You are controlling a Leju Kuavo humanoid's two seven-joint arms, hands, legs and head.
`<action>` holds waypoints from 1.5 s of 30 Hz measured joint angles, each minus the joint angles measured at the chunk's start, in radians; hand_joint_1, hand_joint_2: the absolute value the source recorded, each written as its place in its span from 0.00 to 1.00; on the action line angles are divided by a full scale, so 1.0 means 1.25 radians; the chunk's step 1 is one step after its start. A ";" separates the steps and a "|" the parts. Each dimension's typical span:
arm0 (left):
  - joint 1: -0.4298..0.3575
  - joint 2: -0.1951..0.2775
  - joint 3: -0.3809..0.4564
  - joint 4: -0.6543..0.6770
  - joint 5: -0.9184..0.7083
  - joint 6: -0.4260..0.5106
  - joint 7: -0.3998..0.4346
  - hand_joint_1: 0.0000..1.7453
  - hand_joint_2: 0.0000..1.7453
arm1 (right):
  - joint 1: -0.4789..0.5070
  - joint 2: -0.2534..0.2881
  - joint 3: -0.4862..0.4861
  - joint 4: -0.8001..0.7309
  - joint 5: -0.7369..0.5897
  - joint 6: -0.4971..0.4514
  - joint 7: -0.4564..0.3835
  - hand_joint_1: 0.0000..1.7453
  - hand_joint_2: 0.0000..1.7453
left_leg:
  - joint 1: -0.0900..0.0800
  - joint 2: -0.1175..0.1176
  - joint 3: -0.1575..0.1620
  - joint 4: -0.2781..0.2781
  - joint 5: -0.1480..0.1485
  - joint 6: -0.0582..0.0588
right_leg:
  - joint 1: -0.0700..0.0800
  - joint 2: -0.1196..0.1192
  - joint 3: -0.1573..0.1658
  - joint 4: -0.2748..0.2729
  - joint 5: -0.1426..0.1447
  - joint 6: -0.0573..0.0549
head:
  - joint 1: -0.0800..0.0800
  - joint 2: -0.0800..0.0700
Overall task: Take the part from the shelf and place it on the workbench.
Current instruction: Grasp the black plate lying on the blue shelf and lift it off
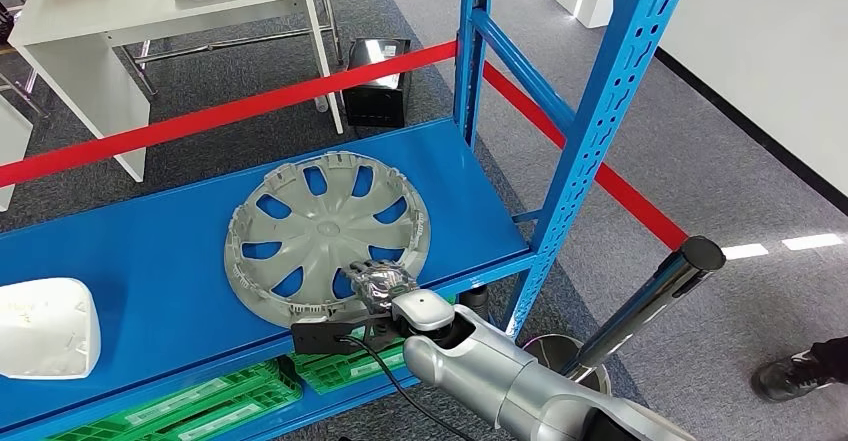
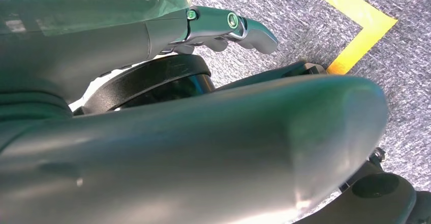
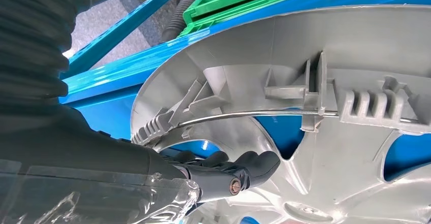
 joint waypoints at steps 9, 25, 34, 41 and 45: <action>0.000 0.000 0.000 0.000 0.003 0.001 0.000 0.00 0.00 | -0.005 0.000 0.000 0.000 -0.025 0.001 0.002 1.00 1.00 | 0.000 0.000 0.001 0.000 0.000 0.000 | 0.000 0.000 0.001 0.000 0.000 0.000 | 0.000 0.000; 0.000 0.000 0.001 0.000 0.005 0.006 -0.002 0.00 0.00 | -0.011 -0.001 -0.001 0.001 -0.046 0.000 0.003 1.00 1.00 | 0.000 0.000 0.002 0.000 -0.001 0.000 | 0.000 0.000 0.002 0.000 -0.001 0.001 | -0.001 0.000; 0.000 0.000 0.001 -0.001 0.015 0.011 -0.002 0.00 0.00 | -0.011 -0.004 -0.001 0.002 -0.068 -0.032 0.001 1.00 1.00 | 0.000 0.000 0.002 0.000 -0.001 0.000 | 0.000 0.001 0.002 0.000 -0.002 0.001 | -0.001 0.000; 0.001 0.000 0.001 -0.001 0.017 0.010 -0.006 0.00 0.00 | -0.008 -0.012 -0.012 0.001 -0.112 -0.119 -0.023 1.00 1.00 | 0.000 0.000 0.002 0.000 -0.001 0.000 | 0.000 0.000 0.002 0.000 -0.001 0.001 | -0.001 0.000; 0.002 0.000 0.001 -0.001 0.017 0.010 -0.008 0.00 0.00 | -0.007 -0.019 -0.027 -0.012 -0.129 -0.159 -0.035 1.00 1.00 | 0.000 0.000 0.002 0.000 -0.001 0.001 | 0.000 0.000 0.002 0.000 -0.001 0.001 | -0.001 0.000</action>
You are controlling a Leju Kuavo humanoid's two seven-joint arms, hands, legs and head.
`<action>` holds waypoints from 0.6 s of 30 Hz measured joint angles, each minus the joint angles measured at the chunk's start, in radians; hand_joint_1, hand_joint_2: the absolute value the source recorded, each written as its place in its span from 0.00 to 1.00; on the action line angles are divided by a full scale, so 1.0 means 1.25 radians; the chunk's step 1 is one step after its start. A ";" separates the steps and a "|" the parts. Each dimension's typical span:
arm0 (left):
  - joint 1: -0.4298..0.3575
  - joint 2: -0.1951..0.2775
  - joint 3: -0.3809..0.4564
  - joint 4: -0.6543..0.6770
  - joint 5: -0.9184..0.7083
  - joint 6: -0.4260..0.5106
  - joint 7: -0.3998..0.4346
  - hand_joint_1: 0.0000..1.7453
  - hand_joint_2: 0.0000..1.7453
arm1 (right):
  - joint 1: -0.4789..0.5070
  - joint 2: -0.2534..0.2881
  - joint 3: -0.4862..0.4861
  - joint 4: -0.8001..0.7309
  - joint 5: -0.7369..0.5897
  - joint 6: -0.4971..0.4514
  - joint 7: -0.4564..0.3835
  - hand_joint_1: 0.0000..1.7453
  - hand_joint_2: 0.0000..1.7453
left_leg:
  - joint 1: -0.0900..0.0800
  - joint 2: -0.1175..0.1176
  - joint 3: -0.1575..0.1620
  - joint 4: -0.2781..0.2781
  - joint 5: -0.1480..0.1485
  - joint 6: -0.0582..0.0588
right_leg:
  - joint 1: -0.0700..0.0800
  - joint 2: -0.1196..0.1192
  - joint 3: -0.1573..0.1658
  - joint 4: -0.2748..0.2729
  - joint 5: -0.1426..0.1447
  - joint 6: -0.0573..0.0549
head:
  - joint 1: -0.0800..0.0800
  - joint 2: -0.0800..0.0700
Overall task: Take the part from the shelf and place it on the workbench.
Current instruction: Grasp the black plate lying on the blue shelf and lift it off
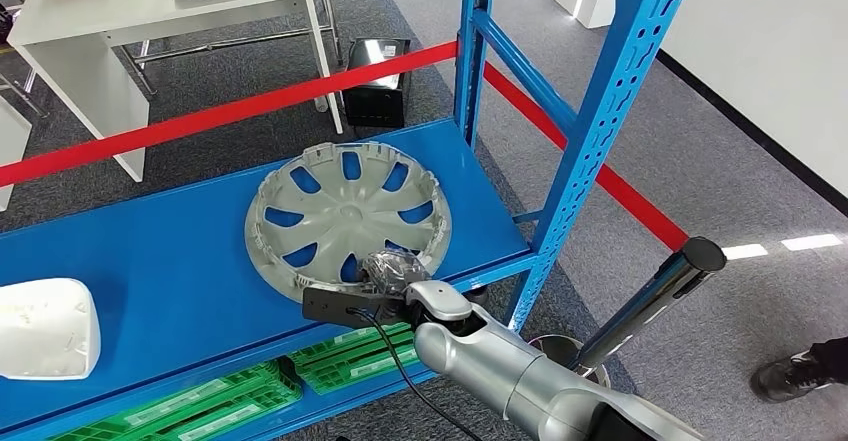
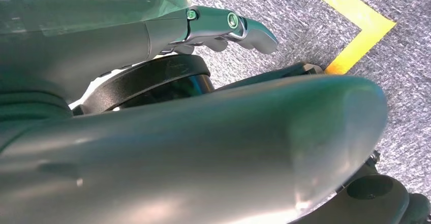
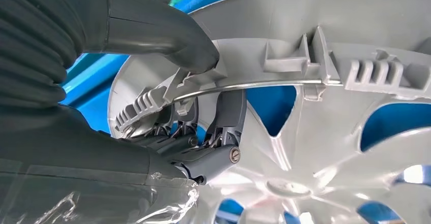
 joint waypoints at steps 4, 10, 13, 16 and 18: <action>0.000 0.000 0.000 0.000 0.000 0.000 -0.002 0.00 0.00 | 0.004 -0.007 -0.015 -0.026 -0.008 -0.022 -0.006 1.00 1.00 | 0.000 0.000 0.000 0.000 0.000 0.000 | 0.000 0.001 -0.001 0.000 0.000 0.000 | 0.000 0.000; 0.001 0.000 0.000 0.000 0.001 0.000 -0.007 0.00 0.00 | 0.010 -0.016 -0.035 -0.075 -0.037 -0.038 -0.029 1.00 1.00 | 0.000 0.000 -0.003 0.000 0.000 0.000 | 0.000 0.001 -0.004 0.000 0.000 0.000 | 0.000 0.000; 0.002 0.000 0.000 0.000 0.001 -0.001 -0.008 0.00 0.00 | 0.013 -0.021 -0.045 -0.103 -0.059 -0.042 -0.045 1.00 1.00 | 0.000 0.000 -0.004 0.000 0.000 0.000 | 0.000 0.000 -0.004 0.000 0.000 0.000 | 0.000 0.000; 0.002 0.000 0.000 0.000 0.001 -0.001 -0.008 0.00 0.00 | 0.016 -0.025 -0.056 -0.130 -0.078 -0.045 -0.057 1.00 1.00 | 0.000 0.000 -0.004 0.000 0.000 0.000 | 0.000 0.000 -0.004 0.000 0.000 0.000 | 0.000 0.000; 0.002 0.000 0.000 0.000 0.001 -0.001 -0.008 0.00 0.00 | 0.018 -0.028 -0.061 -0.145 -0.084 -0.046 -0.061 1.00 1.00 | 0.000 0.000 -0.004 0.000 0.000 0.000 | 0.000 0.000 -0.004 0.000 0.000 0.000 | 0.000 0.000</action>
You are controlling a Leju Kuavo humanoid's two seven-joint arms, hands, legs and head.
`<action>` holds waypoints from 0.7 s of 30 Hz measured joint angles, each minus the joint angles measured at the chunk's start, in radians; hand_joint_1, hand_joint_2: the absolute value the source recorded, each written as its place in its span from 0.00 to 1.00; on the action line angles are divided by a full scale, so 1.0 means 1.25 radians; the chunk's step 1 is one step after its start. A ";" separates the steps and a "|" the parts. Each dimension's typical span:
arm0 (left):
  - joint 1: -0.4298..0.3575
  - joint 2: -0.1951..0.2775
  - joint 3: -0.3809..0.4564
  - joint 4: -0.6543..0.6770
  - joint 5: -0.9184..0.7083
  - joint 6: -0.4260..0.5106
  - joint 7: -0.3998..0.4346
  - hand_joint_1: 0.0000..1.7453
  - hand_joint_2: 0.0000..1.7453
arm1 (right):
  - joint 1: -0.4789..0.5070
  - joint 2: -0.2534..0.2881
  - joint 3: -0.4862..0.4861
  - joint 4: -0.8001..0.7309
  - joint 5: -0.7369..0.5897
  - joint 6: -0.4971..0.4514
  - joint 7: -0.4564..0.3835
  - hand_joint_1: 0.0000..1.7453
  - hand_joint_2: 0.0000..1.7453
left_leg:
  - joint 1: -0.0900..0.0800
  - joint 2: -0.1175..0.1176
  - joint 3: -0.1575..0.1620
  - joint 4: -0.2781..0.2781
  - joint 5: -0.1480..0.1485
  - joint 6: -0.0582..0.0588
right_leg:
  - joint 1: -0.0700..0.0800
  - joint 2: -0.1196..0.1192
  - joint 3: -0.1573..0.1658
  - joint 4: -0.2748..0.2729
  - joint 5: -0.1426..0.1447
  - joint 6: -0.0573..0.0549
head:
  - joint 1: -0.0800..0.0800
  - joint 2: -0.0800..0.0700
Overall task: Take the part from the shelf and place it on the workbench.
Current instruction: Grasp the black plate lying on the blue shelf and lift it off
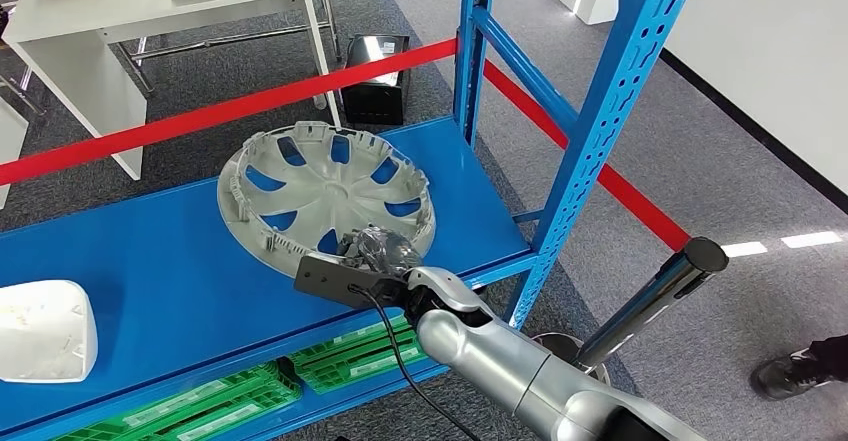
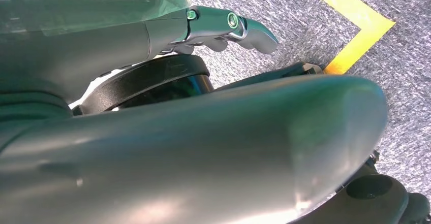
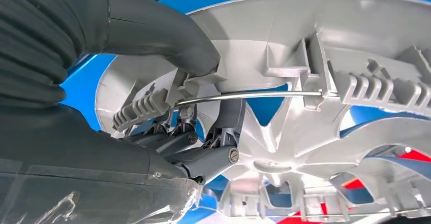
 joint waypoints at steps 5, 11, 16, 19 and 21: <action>0.000 0.000 0.000 0.000 0.000 0.000 0.000 0.00 0.00 | 0.005 -0.006 -0.012 -0.029 -0.014 -0.004 -0.012 1.00 1.00 | 0.000 0.000 0.000 0.000 0.000 0.000 | 0.000 0.000 0.000 0.000 0.000 0.000 | 0.000 0.000; 0.000 0.000 0.000 0.000 0.000 -0.002 -0.002 0.00 0.00 | 0.013 -0.015 -0.030 -0.087 -0.129 0.003 -0.085 1.00 1.00 | 0.000 0.000 0.000 0.000 0.000 0.000 | 0.000 0.000 -0.001 0.000 0.000 0.000 | 0.000 0.000; 0.001 0.001 0.000 0.000 0.004 0.000 -0.006 0.00 0.00 | 0.014 -0.028 -0.041 -0.163 -0.215 0.022 -0.110 1.00 1.00 | 0.000 0.000 0.000 0.000 0.000 0.000 | 0.000 0.000 -0.001 0.000 0.000 0.000 | 0.000 0.000; 0.002 0.001 0.000 0.000 0.010 0.003 -0.009 0.00 0.00 | 0.012 -0.040 -0.043 -0.221 -0.277 0.040 -0.133 1.00 1.00 | 0.000 0.000 0.000 0.000 0.000 0.001 | 0.000 0.000 -0.001 0.000 0.000 0.000 | 0.000 0.000; 0.002 0.001 0.000 0.000 0.011 0.005 -0.011 0.00 0.00 | 0.008 -0.050 -0.044 -0.265 -0.307 0.050 -0.141 1.00 1.00 | 0.000 0.000 0.000 0.000 -0.001 0.001 | 0.000 0.000 -0.001 0.000 0.000 0.000 | 0.000 0.000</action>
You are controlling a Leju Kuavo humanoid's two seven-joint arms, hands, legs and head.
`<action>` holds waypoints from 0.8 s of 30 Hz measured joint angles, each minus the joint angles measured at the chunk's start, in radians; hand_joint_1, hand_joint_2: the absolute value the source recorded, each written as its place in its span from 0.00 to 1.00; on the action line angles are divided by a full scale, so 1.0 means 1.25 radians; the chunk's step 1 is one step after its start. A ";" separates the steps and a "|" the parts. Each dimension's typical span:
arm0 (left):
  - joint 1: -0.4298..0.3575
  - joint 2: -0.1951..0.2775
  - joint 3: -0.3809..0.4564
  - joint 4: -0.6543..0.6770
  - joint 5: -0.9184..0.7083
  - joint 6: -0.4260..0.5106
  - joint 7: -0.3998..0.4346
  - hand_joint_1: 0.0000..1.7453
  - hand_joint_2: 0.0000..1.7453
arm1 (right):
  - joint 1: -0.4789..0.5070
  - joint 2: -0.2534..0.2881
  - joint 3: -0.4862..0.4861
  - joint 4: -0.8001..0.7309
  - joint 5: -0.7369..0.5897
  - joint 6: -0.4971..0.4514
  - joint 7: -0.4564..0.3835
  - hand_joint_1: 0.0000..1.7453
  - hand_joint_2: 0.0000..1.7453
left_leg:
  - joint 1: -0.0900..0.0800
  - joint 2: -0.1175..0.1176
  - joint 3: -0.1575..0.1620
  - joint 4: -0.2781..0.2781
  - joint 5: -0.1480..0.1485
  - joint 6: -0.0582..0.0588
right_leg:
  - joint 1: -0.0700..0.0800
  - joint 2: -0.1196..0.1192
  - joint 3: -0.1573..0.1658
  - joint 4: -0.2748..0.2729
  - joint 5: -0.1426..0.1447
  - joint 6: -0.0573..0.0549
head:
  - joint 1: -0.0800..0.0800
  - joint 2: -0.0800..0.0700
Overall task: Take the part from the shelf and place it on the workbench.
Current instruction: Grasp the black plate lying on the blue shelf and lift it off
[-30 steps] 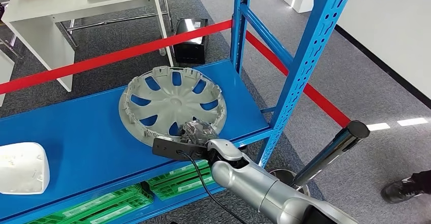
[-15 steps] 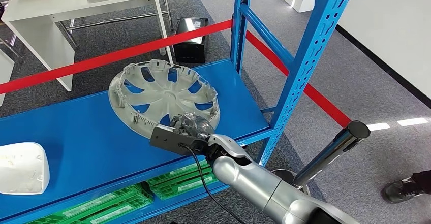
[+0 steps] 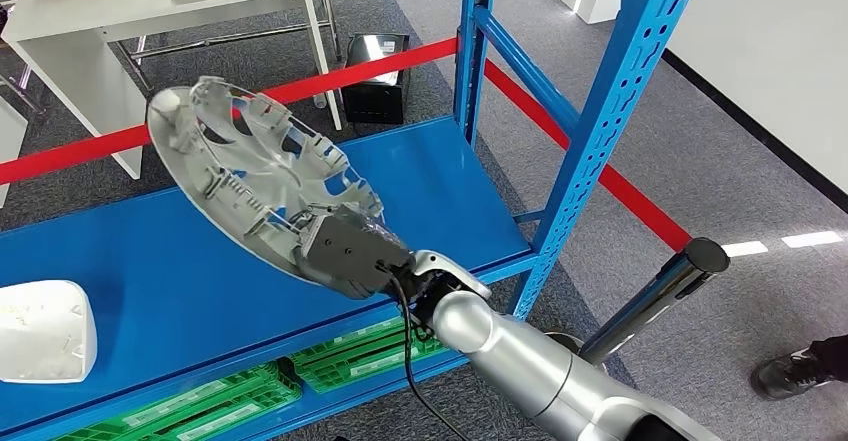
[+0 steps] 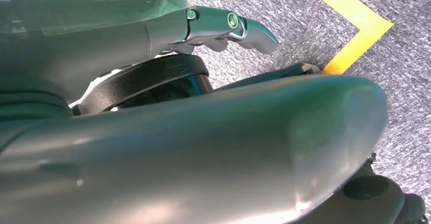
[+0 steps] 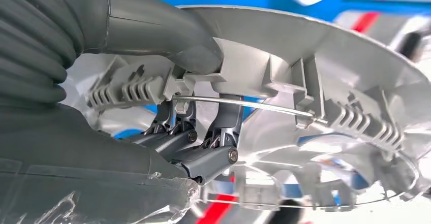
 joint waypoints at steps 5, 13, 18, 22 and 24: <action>0.001 0.000 0.000 0.000 0.002 0.002 -0.007 0.00 0.00 | -0.005 -0.017 -0.008 -0.084 -0.076 0.024 -0.036 1.00 1.00 | 0.000 0.000 0.000 0.000 0.000 0.000 | 0.000 0.000 0.000 0.000 0.000 0.000 | 0.000 0.000; 0.009 0.001 0.000 0.004 0.003 0.002 -0.049 0.00 0.00 | -0.005 -0.041 -0.016 -0.204 -0.288 0.144 -0.102 1.00 1.00 | 0.000 0.000 0.000 0.000 0.000 0.000 | 0.000 0.000 -0.001 0.000 0.000 0.000 | 0.000 0.000; 0.007 -0.001 0.000 0.005 0.003 0.003 -0.052 0.00 0.00 | -0.005 -0.057 -0.016 -0.263 -0.363 0.192 -0.118 1.00 1.00 | 0.000 0.000 -0.002 0.000 0.000 0.000 | 0.000 0.000 -0.001 0.000 0.000 0.000 | 0.000 0.000; 0.005 -0.008 0.001 0.005 0.004 0.003 -0.053 0.00 0.00 | 0.000 -0.068 -0.017 -0.295 -0.456 0.257 -0.135 1.00 1.00 | 0.000 0.001 -0.002 0.000 0.000 0.000 | 0.000 0.000 0.000 0.000 0.000 0.000 | 0.000 0.000; 0.005 -0.013 0.001 0.005 0.004 0.004 -0.054 0.00 0.00 | 0.005 -0.073 -0.017 -0.308 -0.493 0.285 -0.144 1.00 1.00 | 0.000 0.001 -0.002 0.000 0.000 0.000 | 0.000 0.000 -0.001 0.000 0.000 0.000 | 0.000 0.000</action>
